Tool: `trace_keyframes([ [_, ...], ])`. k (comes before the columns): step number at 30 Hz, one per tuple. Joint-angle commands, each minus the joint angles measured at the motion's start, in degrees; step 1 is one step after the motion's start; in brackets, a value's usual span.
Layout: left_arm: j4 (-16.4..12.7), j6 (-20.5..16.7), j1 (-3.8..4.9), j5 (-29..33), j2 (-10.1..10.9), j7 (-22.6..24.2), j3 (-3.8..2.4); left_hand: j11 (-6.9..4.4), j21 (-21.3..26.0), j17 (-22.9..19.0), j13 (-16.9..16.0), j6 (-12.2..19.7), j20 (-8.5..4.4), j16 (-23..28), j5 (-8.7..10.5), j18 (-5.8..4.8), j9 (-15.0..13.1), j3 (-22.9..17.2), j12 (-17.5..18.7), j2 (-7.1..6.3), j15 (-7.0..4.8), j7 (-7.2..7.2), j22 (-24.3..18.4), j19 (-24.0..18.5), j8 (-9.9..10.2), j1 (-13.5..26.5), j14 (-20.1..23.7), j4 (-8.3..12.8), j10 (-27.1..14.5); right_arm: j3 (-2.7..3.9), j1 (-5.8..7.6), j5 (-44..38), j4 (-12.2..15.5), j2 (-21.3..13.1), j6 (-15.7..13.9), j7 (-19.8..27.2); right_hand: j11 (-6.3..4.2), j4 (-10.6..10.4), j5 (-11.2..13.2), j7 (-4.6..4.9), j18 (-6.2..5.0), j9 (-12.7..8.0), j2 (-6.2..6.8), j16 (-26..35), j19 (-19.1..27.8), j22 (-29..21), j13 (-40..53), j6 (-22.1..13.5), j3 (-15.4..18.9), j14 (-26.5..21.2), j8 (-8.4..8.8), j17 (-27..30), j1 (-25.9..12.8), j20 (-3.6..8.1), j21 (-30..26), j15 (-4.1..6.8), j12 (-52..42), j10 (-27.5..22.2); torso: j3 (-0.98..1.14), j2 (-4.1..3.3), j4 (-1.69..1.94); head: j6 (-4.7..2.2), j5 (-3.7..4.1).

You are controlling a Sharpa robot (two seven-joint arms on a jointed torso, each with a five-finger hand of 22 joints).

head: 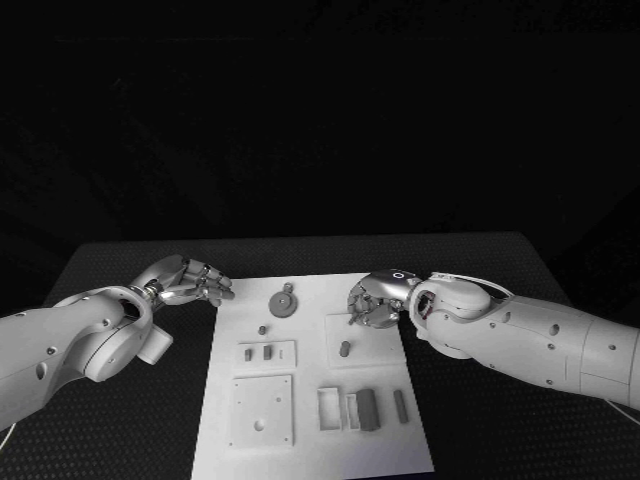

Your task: Assemble the parts on the task board

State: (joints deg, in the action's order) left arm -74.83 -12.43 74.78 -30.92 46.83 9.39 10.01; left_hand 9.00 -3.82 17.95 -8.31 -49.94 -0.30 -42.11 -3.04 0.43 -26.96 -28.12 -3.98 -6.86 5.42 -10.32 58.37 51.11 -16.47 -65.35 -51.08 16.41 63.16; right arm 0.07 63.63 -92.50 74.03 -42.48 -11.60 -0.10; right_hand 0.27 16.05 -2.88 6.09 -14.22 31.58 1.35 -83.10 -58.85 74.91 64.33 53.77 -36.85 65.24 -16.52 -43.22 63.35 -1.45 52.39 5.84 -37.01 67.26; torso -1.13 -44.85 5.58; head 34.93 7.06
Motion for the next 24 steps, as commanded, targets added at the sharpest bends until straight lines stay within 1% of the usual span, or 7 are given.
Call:
trace_keyframes([
  [1, -0.07, 0.45, 0.06, 0.37, -0.07, 0.33, -0.03, -0.04, -0.14, 0.09, 0.1, 0.35, 0.17, 0.27, 0.14, 0.4, 0.1, 0.3, -0.03, -0.09, 0.06, -0.01, -0.08, 0.37, -0.13, -0.51, -0.33, 0.1, -0.31, -0.06, -0.09, -0.74, -0.01, 0.08, -0.31, 0.55, -0.48, 0.42, 0.09, 0.03, -0.78, 0.15, -0.59, -0.35, 0.21, 1.12, 0.06, 3.75, -0.03, -0.06, -0.42, -0.01, -0.16, 0.14, 0.37, 0.41, -0.38, -0.09, 0.02, -0.02, -0.01, 0.01, 0.0],
  [8, -0.03, 0.45, 0.06, 0.37, -0.12, 0.36, -0.03, 0.01, -0.14, 0.19, 0.17, 0.51, 0.16, 0.33, 0.14, 0.39, 0.14, 0.32, 0.0, -0.13, 0.06, -0.08, -0.13, 0.38, -0.07, -0.52, -0.35, 0.1, -0.42, -0.06, -0.09, -0.56, -0.07, 0.08, -2.25, 0.58, -0.61, 0.48, 0.09, -0.12, -0.78, 0.39, -0.62, -0.39, 0.2, 1.1, 0.06, 4.14, 0.02, -0.07, -0.71, 0.03, -0.18, 0.19, 0.42, 0.54, -0.4, -0.08, 0.03, -0.02, 0.0, -0.01, -0.01],
  [12, -0.02, 0.47, 0.06, 0.37, -0.12, 0.34, -0.03, 0.02, -0.14, 0.21, 0.18, 0.53, 0.16, 0.35, 0.14, 0.38, 0.15, 0.33, 0.0, -0.12, 0.06, -0.09, -0.14, 0.39, -0.06, -0.52, -0.36, 0.08, -0.44, -0.06, -0.09, 0.25, -0.18, 0.07, -2.49, 0.65, -0.67, 0.49, 0.09, -0.18, -0.78, 0.5, -0.61, -0.42, 0.17, 1.09, 0.06, 4.29, 0.04, -0.05, -0.83, 0.04, -0.18, 0.22, 0.45, 0.6, -0.43, -0.04, 0.03, 0.01, 0.0, -0.07, 0.03],
  [18, 0.01, 0.45, 0.06, 0.37, -0.15, 0.36, -0.03, 0.03, -0.14, 0.25, 0.2, 0.57, 0.17, 0.38, 0.14, 0.38, 0.16, 0.34, 0.0, -0.13, 0.06, -0.11, -0.16, 0.39, -0.05, -0.5, -0.36, 0.07, -0.47, -0.05, -0.09, 0.88, -0.3, 0.04, -3.62, 0.87, -0.73, 0.5, 0.09, -0.24, -0.78, 0.61, -0.6, -0.44, 0.15, 1.08, 0.06, 4.44, 0.08, -0.03, -0.95, 0.06, -0.21, 0.24, 0.47, 0.66, -0.45, 0.0, 0.01, -0.01, 0.01, -0.07, 0.02],
  [24, 0.01, 0.44, 0.06, 0.37, -0.13, 0.35, -0.03, 0.05, -0.14, 0.29, 0.22, 0.62, 0.16, 0.41, 0.14, 0.37, 0.17, 0.35, 0.0, -0.14, 0.06, -0.13, -0.18, 0.4, -0.04, -0.49, -0.37, 0.07, -0.51, -0.05, -0.09, 1.54, -0.47, -0.01, -3.78, 0.89, -0.79, 0.5, 0.09, -0.31, -0.78, 0.73, -0.62, -0.46, 0.12, 1.06, 0.05, 4.62, 0.12, -0.01, -1.08, 0.07, -0.24, 0.27, 0.49, 0.72, -0.46, 0.03, 0.02, -0.02, 0.02, -0.05, 0.0],
])
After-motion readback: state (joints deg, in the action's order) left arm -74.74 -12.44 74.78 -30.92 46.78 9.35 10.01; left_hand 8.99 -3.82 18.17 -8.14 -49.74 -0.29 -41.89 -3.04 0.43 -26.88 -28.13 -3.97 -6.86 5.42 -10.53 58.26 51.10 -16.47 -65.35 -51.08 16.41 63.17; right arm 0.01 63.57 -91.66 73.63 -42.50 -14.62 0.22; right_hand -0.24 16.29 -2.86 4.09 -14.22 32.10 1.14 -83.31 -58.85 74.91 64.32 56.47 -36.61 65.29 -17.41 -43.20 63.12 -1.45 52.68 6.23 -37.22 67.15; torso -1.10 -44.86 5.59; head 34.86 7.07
